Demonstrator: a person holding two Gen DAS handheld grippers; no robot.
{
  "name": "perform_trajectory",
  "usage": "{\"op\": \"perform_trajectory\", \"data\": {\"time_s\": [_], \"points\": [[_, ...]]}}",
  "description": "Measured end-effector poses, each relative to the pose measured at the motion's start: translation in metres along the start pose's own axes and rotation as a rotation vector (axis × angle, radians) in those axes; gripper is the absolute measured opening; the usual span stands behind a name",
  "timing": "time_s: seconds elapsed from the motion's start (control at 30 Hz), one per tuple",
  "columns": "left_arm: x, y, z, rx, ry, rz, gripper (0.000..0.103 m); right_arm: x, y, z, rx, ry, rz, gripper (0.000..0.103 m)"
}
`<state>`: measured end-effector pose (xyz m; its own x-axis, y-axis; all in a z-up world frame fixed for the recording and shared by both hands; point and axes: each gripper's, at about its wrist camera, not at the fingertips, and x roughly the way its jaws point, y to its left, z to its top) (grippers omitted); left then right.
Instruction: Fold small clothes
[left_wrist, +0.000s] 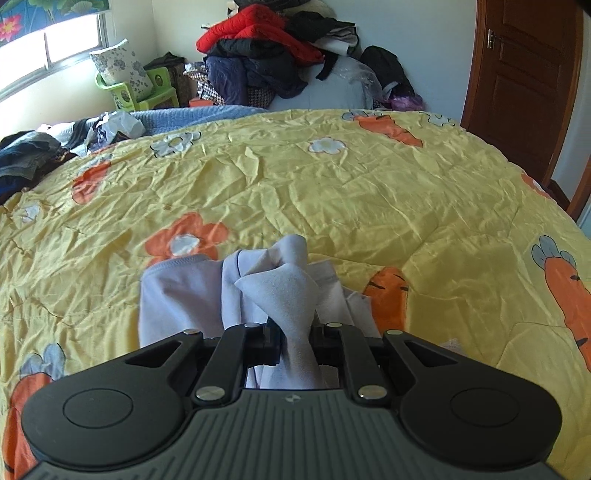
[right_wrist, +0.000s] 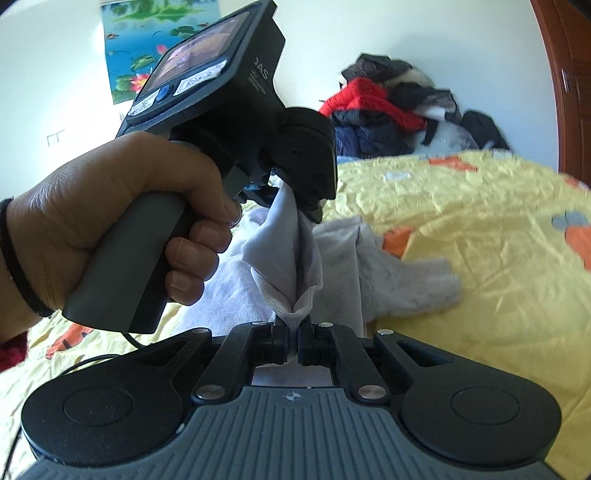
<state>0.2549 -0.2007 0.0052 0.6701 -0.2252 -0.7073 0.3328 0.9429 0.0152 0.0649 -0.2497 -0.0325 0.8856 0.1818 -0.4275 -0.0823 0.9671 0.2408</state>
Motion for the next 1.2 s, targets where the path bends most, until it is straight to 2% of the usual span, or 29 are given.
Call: {"op": "perform_trajectory", "data": {"time_s": [0.1,0.17,0.2,0.23,0.3,0.5,0.63,0.7,0.77,0.87,0.97,1.1,1.2], "points": [[0.002,0.001,0.003,-0.028,0.018,-0.029,0.018,0.003,-0.008,-0.002,0.052,0.019,0.023,0.007],[0.002,0.001,0.005,-0.039,0.022,-0.037,0.029,0.004,-0.015,-0.002,0.097,0.033,0.042,0.007],[0.000,0.001,0.007,-0.045,0.014,-0.043,0.040,0.005,-0.019,-0.003,0.122,0.040,0.053,0.007],[-0.002,0.002,0.008,-0.050,0.002,-0.050,0.057,0.005,-0.022,-0.004,0.151,0.049,0.065,0.007],[-0.009,0.001,0.011,-0.055,-0.041,-0.054,0.078,0.006,-0.028,-0.005,0.197,0.062,0.082,0.008],[-0.029,0.012,0.016,-0.035,-0.121,-0.004,0.079,0.010,-0.044,-0.008,0.307,0.101,0.118,0.017],[-0.037,0.050,-0.001,-0.067,-0.125,0.037,0.081,-0.002,-0.057,-0.005,0.366,0.106,0.150,0.042],[-0.037,0.075,-0.015,-0.107,-0.105,0.041,0.081,-0.011,-0.065,-0.003,0.388,0.090,0.145,0.066],[-0.034,0.099,-0.027,-0.165,-0.072,0.033,0.081,-0.015,-0.073,0.000,0.403,0.081,0.145,0.072],[-0.028,0.132,-0.045,-0.276,-0.012,-0.045,0.081,-0.010,-0.083,0.004,0.442,0.103,0.167,0.072],[-0.022,0.151,-0.060,-0.368,0.015,-0.162,0.081,0.008,-0.092,0.012,0.459,0.144,0.201,0.072],[-0.014,0.152,-0.071,-0.393,0.036,-0.328,0.081,0.032,-0.093,0.020,0.468,0.171,0.210,0.072],[-0.008,0.148,-0.077,-0.389,0.044,-0.397,0.081,0.050,-0.097,0.025,0.507,0.180,0.241,0.072]]}}
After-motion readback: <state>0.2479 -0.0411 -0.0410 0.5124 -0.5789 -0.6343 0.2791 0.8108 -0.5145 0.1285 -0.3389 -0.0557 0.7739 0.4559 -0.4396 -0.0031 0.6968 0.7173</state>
